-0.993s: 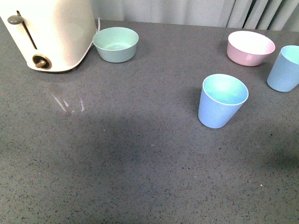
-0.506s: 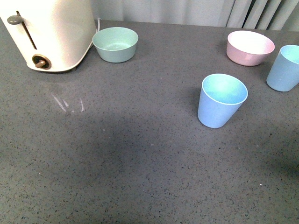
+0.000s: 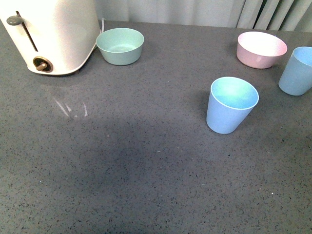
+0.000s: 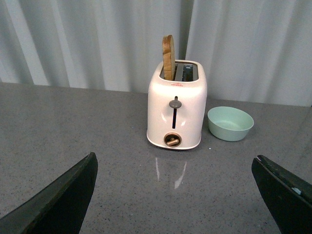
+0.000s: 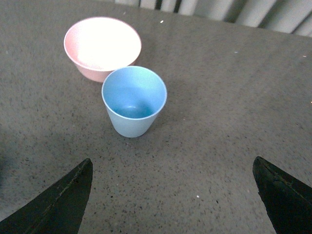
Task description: Stack blue cups with both arms
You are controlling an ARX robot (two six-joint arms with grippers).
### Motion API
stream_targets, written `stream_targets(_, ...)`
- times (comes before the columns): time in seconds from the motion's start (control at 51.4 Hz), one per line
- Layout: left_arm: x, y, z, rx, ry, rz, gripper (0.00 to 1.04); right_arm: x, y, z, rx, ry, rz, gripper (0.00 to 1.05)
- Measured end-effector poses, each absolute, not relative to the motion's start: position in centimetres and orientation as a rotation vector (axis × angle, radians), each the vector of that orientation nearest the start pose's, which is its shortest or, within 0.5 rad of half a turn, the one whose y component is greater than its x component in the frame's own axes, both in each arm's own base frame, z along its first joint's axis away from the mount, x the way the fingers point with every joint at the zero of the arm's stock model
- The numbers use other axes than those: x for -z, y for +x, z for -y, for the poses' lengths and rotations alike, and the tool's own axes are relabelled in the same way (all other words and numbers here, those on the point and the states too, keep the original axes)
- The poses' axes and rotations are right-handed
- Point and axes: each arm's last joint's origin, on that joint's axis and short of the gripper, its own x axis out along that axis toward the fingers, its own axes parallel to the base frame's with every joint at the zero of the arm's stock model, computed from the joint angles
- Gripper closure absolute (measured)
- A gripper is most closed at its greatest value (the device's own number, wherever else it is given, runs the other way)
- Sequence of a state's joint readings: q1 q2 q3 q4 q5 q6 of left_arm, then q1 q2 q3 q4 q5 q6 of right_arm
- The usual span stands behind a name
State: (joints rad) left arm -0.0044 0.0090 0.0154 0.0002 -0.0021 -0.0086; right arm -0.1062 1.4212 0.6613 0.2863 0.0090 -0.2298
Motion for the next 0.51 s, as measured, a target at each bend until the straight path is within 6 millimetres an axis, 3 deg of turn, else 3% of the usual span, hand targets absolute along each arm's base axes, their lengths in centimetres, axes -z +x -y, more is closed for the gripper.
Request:
stream_targets(0.136,-16.8,9.7,0.0,0.002,-0.008,0.007,0.09,-18.4,32.4,1.5,-0.014,-0.305,-0.571,0.09)
stream_targets(0.506,-16.8,9.7,0.0,0.002,-0.008,0.007,0.09,-16.4,38.0,-1.3,-0.077,-0.386,-0.672,0.09)
